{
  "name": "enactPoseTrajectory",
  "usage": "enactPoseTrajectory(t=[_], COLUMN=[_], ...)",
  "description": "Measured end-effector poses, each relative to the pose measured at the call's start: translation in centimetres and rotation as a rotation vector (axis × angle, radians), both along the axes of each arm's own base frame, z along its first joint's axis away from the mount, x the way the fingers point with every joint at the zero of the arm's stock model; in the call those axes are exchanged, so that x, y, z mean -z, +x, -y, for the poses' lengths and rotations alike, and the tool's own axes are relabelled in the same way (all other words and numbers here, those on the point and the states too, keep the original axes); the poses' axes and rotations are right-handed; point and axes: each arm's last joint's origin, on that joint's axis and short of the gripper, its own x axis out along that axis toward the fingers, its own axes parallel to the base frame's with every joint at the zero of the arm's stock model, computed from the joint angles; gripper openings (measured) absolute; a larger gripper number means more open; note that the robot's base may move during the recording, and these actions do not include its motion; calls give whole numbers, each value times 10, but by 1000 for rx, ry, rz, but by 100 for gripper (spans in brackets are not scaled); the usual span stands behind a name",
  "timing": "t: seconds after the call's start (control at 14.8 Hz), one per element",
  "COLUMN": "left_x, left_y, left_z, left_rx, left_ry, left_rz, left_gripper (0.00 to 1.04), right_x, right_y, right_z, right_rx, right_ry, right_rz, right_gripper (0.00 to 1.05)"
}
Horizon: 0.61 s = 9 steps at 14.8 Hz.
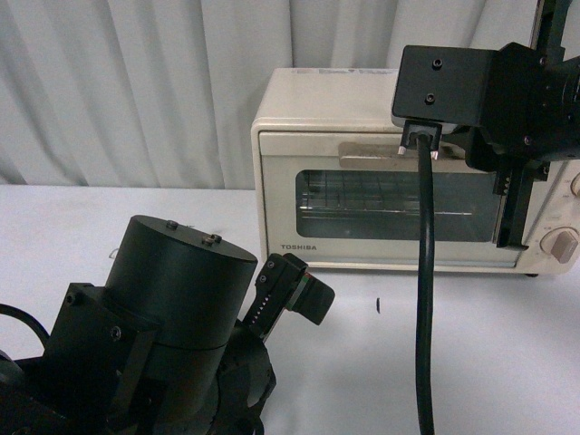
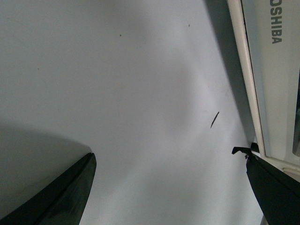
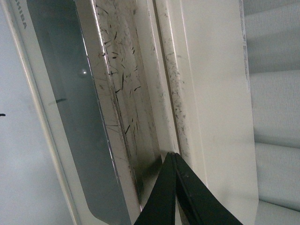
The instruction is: Open oven
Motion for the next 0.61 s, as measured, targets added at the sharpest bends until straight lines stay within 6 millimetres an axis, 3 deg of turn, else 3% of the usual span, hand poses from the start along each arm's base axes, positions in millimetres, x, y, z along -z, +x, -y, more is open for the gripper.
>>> enactPoseTrajectory(t=[0.61], left_x=[0], left_y=[0], left_z=[0], left_rx=[0], left_ry=[0], left_rz=[0], left_gripper=[98], right_x=[1], right_y=[1], right_z=[-3], right_rx=[20], right_ry=[44], right_rz=[-51], right_gripper=[2])
